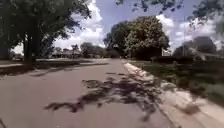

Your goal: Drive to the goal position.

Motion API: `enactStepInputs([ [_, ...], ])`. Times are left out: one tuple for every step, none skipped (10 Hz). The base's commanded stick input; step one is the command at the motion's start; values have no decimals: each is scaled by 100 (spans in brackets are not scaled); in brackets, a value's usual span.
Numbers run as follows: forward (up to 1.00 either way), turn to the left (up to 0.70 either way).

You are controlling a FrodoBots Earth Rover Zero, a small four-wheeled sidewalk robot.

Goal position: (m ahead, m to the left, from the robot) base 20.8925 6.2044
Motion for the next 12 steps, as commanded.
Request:
enactStepInputs([
  [70, 0],
  [70, 0],
  [70, 0],
  [70, 0],
  [70, 0],
  [70, 0],
  [70, 0],
  [70, 0],
  [70, 0],
  [70, 0],
  [70, 0],
  [70, 0],
])
